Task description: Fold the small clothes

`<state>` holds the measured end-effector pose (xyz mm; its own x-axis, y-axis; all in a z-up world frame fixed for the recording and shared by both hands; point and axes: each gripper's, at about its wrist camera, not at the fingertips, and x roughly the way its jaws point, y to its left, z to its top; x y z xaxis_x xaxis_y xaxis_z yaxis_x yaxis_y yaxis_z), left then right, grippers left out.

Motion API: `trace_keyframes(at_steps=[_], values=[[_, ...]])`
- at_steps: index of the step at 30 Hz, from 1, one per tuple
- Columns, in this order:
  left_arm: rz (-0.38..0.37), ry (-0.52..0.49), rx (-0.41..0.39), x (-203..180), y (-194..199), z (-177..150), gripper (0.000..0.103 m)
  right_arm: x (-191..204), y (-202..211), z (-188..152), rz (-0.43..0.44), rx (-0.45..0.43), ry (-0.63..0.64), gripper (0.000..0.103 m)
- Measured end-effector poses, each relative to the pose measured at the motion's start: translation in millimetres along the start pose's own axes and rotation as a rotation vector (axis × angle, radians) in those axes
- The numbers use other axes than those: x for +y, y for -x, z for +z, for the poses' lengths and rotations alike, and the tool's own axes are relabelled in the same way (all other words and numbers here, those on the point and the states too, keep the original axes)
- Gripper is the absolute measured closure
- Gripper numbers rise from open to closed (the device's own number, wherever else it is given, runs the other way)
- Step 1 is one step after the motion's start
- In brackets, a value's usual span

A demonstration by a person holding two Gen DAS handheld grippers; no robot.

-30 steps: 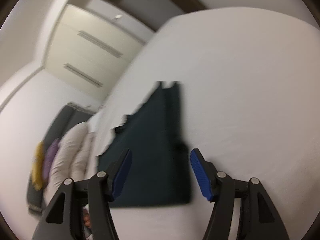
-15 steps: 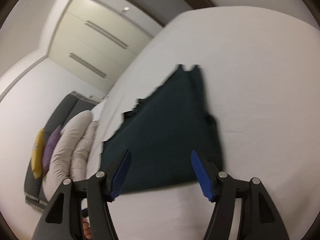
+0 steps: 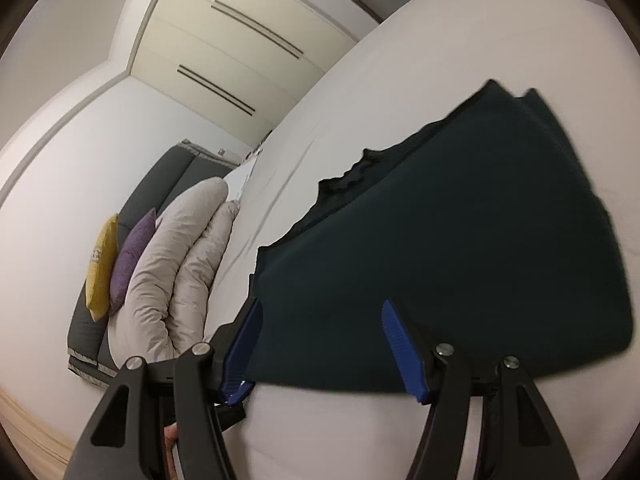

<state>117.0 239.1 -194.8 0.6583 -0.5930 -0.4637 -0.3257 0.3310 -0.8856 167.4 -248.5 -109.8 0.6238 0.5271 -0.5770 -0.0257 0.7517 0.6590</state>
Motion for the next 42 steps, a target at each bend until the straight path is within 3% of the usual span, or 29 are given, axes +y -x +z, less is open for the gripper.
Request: trace_keyframes(at_steps=[4, 6, 8, 11, 17, 20, 23, 25, 27, 28, 31, 34, 35, 36, 37, 38, 39, 41, 42], values=[[-0.031, 0.045, -0.007, -2, -13, 6, 0.031, 19, -30, 10, -0.013, 0.053, 0.049, 0.041], [-0.048, 0.069, -0.006, -1, -20, 13, 0.046, 24, -50, 16, -0.03, 0.084, 0.062, 0.046], [-0.049, 0.077, 0.004, 1, -30, 20, 0.071, 27, -68, 20, -0.06, 0.109, 0.064, 0.051], [-0.012, 0.054, -0.017, 4, -38, 26, 0.087, 27, -95, 25, -0.084, 0.154, 0.072, 0.056], [0.003, -0.004, -0.059, 2, -33, 26, 0.09, 12, -133, 34, -0.127, 0.202, 0.039, 0.06], [0.016, -0.033, -0.075, -2, -35, 25, 0.091, 6, -144, 36, -0.165, 0.219, 0.044, 0.071], [0.038, -0.065, -0.083, -8, -40, 26, 0.092, -1, -146, 34, -0.152, 0.223, 0.032, 0.073], [0.05, -0.079, -0.087, -15, -42, 27, 0.094, -4, -146, 31, -0.162, 0.217, 0.042, 0.081], [0.07, -0.107, -0.094, -22, -41, 25, 0.094, -9, -146, 29, -0.177, 0.209, 0.041, 0.1], [0.076, -0.118, -0.097, -25, -40, 24, 0.095, -14, -145, 28, -0.177, 0.204, 0.025, 0.103], [0.1, -0.179, -0.113, -45, -40, 21, 0.095, -23, -143, 27, -0.126, 0.19, 0.001, 0.103], [0.128, -0.319, -0.133, -85, -42, 13, 0.095, -17, -139, 28, -0.127, 0.198, 0.025, 0.103], [0.132, -0.38, -0.135, -103, -45, 8, 0.096, -16, -136, 31, -0.108, 0.206, 0.011, 0.096], [0.134, -0.434, -0.134, -119, -49, 1, 0.096, -16, -132, 35, -0.067, 0.218, -0.013, 0.075], [0.143, -0.518, -0.128, -139, -56, -9, 0.095, -14, -126, 39, -0.014, 0.222, -0.032, 0.061], [0.156, -0.602, -0.12, -157, -65, -22, 0.095, -11, -118, 46, 0.031, 0.213, -0.044, 0.035], [0.171, -0.691, -0.115, -171, -73, -38, 0.095, -10, -113, 50, 0.043, 0.206, -0.05, 0.017], [0.208, -0.854, -0.112, -186, -90, -71, 0.095, -10, -106, 62, 0.093, 0.207, -0.089, 0.004], [0.217, -0.898, -0.101, -188, -98, -84, 0.095, -12, -107, 68, 0.14, 0.228, -0.123, 0.003]])
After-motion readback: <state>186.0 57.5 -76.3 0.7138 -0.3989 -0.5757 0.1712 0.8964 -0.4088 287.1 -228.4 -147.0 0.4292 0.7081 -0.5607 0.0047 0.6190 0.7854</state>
